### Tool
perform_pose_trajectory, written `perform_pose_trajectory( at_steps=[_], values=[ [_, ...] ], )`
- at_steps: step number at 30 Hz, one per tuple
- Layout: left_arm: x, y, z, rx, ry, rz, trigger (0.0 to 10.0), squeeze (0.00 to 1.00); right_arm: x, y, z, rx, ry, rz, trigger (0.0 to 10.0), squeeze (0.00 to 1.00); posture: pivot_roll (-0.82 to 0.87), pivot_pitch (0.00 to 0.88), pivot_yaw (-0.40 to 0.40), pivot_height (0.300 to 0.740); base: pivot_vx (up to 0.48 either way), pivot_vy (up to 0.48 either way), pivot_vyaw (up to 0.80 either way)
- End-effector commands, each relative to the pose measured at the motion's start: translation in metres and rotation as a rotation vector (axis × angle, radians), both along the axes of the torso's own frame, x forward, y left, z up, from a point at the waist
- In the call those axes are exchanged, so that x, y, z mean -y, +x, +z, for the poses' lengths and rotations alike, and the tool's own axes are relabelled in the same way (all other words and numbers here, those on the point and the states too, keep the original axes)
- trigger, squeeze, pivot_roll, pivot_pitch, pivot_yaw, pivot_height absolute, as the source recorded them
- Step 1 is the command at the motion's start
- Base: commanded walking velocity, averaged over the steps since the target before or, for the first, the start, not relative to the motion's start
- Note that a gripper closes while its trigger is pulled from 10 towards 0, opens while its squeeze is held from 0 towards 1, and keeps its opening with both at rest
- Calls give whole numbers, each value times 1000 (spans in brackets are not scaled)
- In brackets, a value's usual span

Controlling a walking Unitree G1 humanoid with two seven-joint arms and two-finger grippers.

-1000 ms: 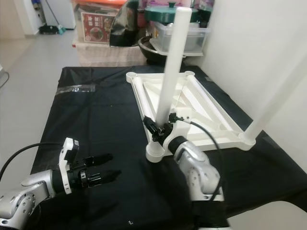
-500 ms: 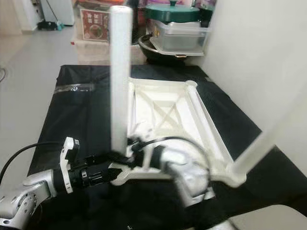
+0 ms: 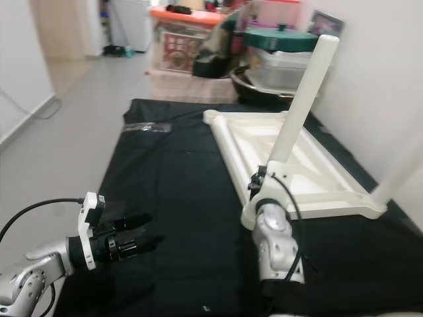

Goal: Building children table

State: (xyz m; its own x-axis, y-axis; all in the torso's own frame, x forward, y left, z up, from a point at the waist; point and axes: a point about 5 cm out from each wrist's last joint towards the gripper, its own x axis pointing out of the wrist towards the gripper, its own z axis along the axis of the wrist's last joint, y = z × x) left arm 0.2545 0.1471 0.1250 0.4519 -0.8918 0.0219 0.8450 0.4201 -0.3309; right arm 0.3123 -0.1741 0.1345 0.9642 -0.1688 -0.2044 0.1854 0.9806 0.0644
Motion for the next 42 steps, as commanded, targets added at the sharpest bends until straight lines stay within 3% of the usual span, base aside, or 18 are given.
perform_pose_trajectory(
  at_steps=[1, 2, 3, 4, 8, 9, 13, 18, 22, 25, 31, 32, 33, 34, 38, 40, 41, 42],
  values=[
    [3, -1, 2, 2, -1, -26, 10000, 0, -21, -5, -13, -63, 18, 152, 10000, 0, 55, 0, -105, 740, 0, 0, 0],
    [3, -1, 2, 2, -1, -26, 10000, 0, -21, -5, -13, -63, 18, 152, 10000, 0, 55, 0, -105, 740, 0, 0, 0],
    [2, -1, 2, 2, 2, -24, 10000, 0, -30, -4, -6, -11, 68, 231, 10000, 416, 50, 0, -103, 740, 0, 0, 0],
    [2, 0, 2, 1, 3, -25, 10000, 0, -32, 0, 4, 53, 108, 288, 10000, 1000, 54, 0, -104, 740, 0, 0, 0],
    [3, 1, 2, 1, 6, -29, 10000, 0, -34, 6, 19, 125, 144, 385, 10000, 1000, 57, 0, -106, 740, 0, 0, 0],
    [3, 2, 1, 2, 9, -23, 10000, 0, -38, 6, 40, 227, 98, 594, 10000, 0, 59, 0, -106, 740, 0, 0, 0],
    [3, 2, 0, 2, 6, -24, 10000, 0, -37, 4, 63, 307, 40, 875, 10000, 0, 59, 0, -105, 740, 0, 0, 0],
    [4, 3, 0, 1, 6, -24, 10000, 0, -36, 6, 64, 302, 13, 976, 10000, 0, 63, 0, -108, 740, 0, 0, 0],
    [6, 5, -1, 2, 3, -25, 10000, 0, -61, -5, 45, 224, -30, 1373, 9804, 0, 80, 0, -122, 740, 0, 0, 0],
    [6, 5, -1, 3, 2, -20, 10000, 0, -76, -9, 35, 199, -22, 1455, 10000, 0, 83, 0, -121, 740, 0, 0, 0],
    [6, 4, -1, 0, -2, -26, 10000, 0, -86, -4, 30, 207, 0, 1439, 10000, 0, 80, 0, -117, 740, 0, 0, 0],
    [7, 4, -1, -1, -3, -33, 10000, 0, -89, -3, 31, 229, 16, 1437, 8353, 0, 77, 0, -115, 740, 0, 0, 0],
    [7, 4, -1, -1, -3, -33, 10000, 0, -89, -3, 31, 229, 16, 1437, 8353, 0, 77, 0, -115, 740, 0, 0, 0],
    [7, 4, -1, 0, -3, -33, 10000, 0, -88, -8, 33, 253, 50, 1478, 0, 0, 74, 0, -116, 740, 0, 0, 0],
    [8, 4, -1, 1, -5, -36, 10000, 0, -84, -11, 32, 266, 60, 1521, 0, 0, 74, 0, -116, 740, 0, 0, 0],
    [8, 3, -1, 2, -7, -38, 10000, 0, -82, -4, 29, 238, 44, 1423, 0, 0, 66, 0, -122, 740, 0, 0, 0],
    [9, 2, 0, 5, -13, -36, 10000, 0, -75, 15, 21, 168, -25, 1156, 0, 0, 67, 0, -128, 740, 0, 0, 0],
    [8, 2, 0, 6, -16, -34, 10000, 0, -70, 23, 17, 137, -68, 1026, 0, 0, 67, 0, -128, 740, 0, 0, 0]
  ],
)
